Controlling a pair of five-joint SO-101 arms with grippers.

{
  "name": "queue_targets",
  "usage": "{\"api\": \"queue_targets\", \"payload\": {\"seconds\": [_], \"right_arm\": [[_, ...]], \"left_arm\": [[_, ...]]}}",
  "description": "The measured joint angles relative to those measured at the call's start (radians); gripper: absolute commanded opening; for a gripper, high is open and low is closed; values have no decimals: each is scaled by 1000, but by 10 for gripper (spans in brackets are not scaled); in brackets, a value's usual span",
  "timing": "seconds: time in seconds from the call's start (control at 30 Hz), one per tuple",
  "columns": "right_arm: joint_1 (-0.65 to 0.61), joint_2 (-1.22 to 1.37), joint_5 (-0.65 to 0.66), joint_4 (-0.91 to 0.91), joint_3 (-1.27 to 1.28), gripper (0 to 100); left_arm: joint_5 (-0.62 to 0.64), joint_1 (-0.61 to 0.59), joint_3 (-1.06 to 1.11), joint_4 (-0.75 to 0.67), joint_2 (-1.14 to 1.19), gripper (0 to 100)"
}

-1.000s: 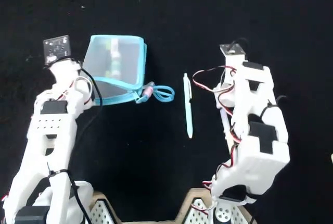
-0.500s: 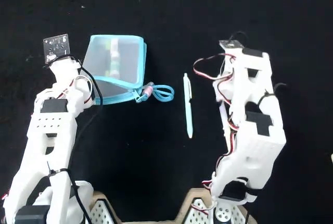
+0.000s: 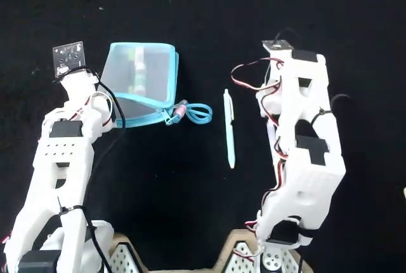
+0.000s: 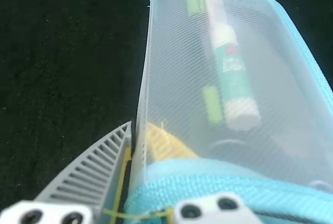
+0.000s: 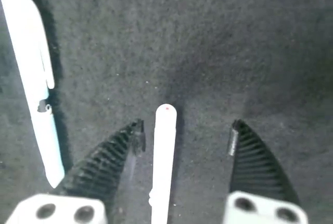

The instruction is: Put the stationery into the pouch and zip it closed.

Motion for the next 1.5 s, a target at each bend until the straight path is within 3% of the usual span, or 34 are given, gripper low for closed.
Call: {"api": "queue_targets", "payload": {"seconds": [0.2, 0.27, 0.33, 0.47, 0.97, 1.27, 1.5], "right_arm": [[-31, 26, 0, 0, -2, 246], [-29, 75, 31, 0, -17, 181], [-28, 110, 60, 8, -43, 17], [-11, 132, 75, 17, -103, 8], [-6, 71, 43, 170, -318, 11], [14, 172, -37, -14, -301, 16], [14, 210, -83, 37, -354, 214]], "left_arm": [[0, 0, 0, 0, 0, 30], [0, 0, 0, 0, 0, 30], [0, 0, 0, 0, 0, 30], [0, 0, 0, 0, 0, 30], [0, 0, 0, 0, 0, 30], [0, 0, 0, 0, 0, 30], [0, 0, 0, 0, 0, 30]]}}
